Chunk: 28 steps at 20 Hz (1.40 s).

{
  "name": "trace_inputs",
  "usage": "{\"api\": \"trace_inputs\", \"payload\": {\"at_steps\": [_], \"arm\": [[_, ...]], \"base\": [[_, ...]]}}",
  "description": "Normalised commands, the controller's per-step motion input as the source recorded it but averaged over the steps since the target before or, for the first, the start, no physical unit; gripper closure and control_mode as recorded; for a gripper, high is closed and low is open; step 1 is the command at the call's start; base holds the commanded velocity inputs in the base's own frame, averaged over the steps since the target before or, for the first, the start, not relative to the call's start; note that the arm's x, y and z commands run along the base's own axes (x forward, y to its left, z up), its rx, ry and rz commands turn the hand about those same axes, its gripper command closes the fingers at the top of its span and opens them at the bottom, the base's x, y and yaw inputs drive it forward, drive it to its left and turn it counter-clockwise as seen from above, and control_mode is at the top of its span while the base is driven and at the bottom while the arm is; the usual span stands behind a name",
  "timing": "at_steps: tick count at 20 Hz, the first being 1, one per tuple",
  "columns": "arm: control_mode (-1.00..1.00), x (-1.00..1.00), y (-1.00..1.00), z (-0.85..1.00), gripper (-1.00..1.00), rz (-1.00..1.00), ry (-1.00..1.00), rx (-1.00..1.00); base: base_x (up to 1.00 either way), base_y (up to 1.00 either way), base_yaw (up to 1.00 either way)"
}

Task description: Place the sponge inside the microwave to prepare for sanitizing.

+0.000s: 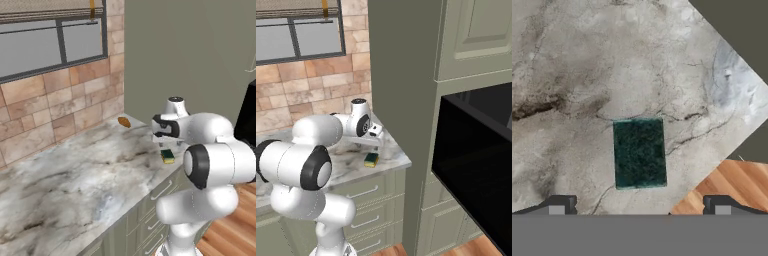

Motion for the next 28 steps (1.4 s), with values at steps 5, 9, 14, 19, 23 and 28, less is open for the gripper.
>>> {"api": "trace_inputs", "payload": {"at_steps": [5, 9, 14, 19, 23, 28], "arm": [[-1.00, 0.08, -0.01, -0.24, -1.00, -0.01, 0.00, 0.00], [-1.00, 0.00, -0.02, -0.32, -1.00, -0.01, 0.00, 0.00], [-1.00, 0.00, -0.05, -0.33, -1.00, 0.00, 0.00, 0.00], [-1.00, 0.00, -0.05, -0.28, -1.00, 0.00, 0.00, 0.00], [-1.00, 0.10, -0.11, -0.20, -1.00, 0.00, 0.00, 0.00], [-1.00, 0.14, -0.03, -0.14, -1.00, 0.00, 0.00, 0.01]], "base": [[0.00, 0.00, 0.00], [0.00, 0.00, 0.00], [0.00, 0.00, 0.00], [0.00, 0.00, 0.00], [0.00, 0.00, 0.00], [0.00, 0.00, 0.00]]}}
